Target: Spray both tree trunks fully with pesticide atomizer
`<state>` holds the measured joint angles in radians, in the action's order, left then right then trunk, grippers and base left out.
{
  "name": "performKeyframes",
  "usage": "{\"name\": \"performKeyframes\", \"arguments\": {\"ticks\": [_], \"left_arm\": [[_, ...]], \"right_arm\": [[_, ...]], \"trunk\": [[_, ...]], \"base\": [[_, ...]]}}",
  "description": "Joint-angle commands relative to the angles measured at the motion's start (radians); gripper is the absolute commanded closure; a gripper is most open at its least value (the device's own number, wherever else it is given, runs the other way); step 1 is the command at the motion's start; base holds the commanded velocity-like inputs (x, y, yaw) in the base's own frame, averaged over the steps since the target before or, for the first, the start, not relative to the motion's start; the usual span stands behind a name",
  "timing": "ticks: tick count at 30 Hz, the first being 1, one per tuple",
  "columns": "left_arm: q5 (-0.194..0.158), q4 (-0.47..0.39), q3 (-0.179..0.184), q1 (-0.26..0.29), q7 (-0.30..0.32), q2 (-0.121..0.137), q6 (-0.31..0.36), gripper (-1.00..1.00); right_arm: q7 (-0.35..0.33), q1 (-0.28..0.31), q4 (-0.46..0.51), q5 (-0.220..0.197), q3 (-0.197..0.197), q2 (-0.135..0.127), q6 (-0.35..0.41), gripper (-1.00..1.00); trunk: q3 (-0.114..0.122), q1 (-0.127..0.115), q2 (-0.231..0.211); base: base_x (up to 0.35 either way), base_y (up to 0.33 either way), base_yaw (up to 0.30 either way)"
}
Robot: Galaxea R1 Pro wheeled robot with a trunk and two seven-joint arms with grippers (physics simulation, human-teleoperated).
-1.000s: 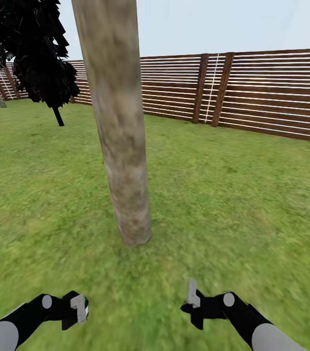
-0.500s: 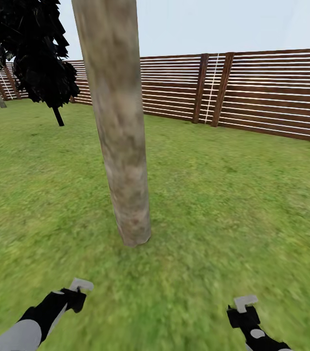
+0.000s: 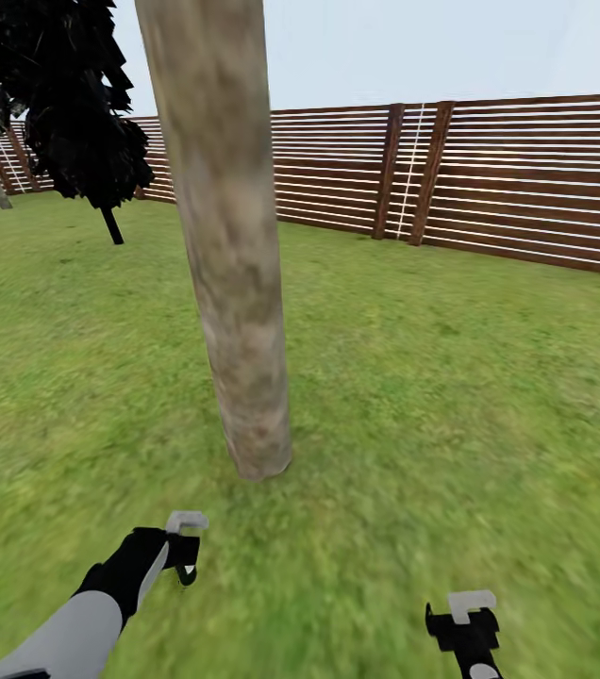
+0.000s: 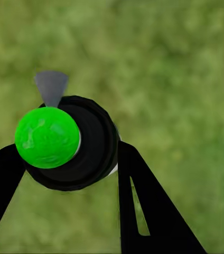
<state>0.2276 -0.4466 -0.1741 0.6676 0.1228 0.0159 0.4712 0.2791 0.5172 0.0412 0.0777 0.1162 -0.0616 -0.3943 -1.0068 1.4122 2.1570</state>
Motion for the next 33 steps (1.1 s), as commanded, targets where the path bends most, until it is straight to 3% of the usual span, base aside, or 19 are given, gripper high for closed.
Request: {"name": "performKeyframes", "arguments": {"ticks": [1, 6, 10, 17, 24, 27, 29, 31, 33], "left_arm": [[0.001, -0.001, 0.0, 0.0, 0.001, -0.001, 0.0, 1.0], [0.001, -0.011, -0.001, 0.0, 0.001, -0.005, -0.004, 1.0], [0.0, -0.083, -0.005, -0.009, 0.004, -0.005, 0.001, 1.0], [-0.001, -0.095, -0.006, -0.008, 0.004, -0.005, 0.001, 1.0], [0.0, -0.097, -0.001, 0.001, 0.002, -0.016, 0.007, 1.0], [-0.001, -0.098, -0.002, 0.045, 0.002, -0.017, 0.099, 1.0], [0.001, -0.097, -0.005, 0.06, 0.005, -0.003, 0.119, 1.0], [-0.001, -0.097, -0.006, 0.062, 0.007, 0.037, 0.125, 1.0], [-0.001, -0.098, -0.003, 0.064, 0.007, 0.034, 0.126, 1.0]], "right_arm": [[0.0, -0.002, -0.006, 0.0, 0.0, 0.0, 0.0, -1.0], [0.0, -0.011, -0.012, -0.001, 0.0, 0.002, 0.0, -1.0], [0.0, -0.012, -0.012, -0.001, 0.0, 0.002, 0.0, -1.0], [0.0, -0.013, -0.012, -0.001, 0.0, 0.002, -0.001, -1.0], [0.0, -0.013, -0.012, -0.001, 0.0, 0.003, -0.001, -1.0], [0.0, -0.013, -0.012, -0.001, 0.0, 0.008, 0.0, -1.0], [0.0, -0.013, -0.012, -0.001, 0.0, 0.008, 0.0, -1.0], [0.0, -0.013, -0.012, -0.001, 0.0, 0.008, -0.001, -1.0], [0.0, -0.013, -0.012, -0.001, 0.0, 0.008, -0.001, -1.0]], "trunk": [[0.0, 0.0, 0.0], [0.0, 0.0, 0.0], [0.0, 0.0, 0.0], [0.004, 0.0, 0.0], [0.009, 0.0, 0.0], [0.009, 0.0, 0.0], [0.009, 0.0, 0.0], [0.009, 0.0, 0.0], [0.009, 0.0, 0.0]], "base": [[0.314, 0.0, 0.0], [0.276, -0.123, 0.0], [0.114, -0.249, 0.0], [-0.112, -0.24, -0.098], [-0.045, -0.028, -0.133], [0.0, 0.0, -0.005], [0.0, 0.0, 0.0], [0.0, 0.0, 0.0], [0.0, 0.0, 0.0]]}}
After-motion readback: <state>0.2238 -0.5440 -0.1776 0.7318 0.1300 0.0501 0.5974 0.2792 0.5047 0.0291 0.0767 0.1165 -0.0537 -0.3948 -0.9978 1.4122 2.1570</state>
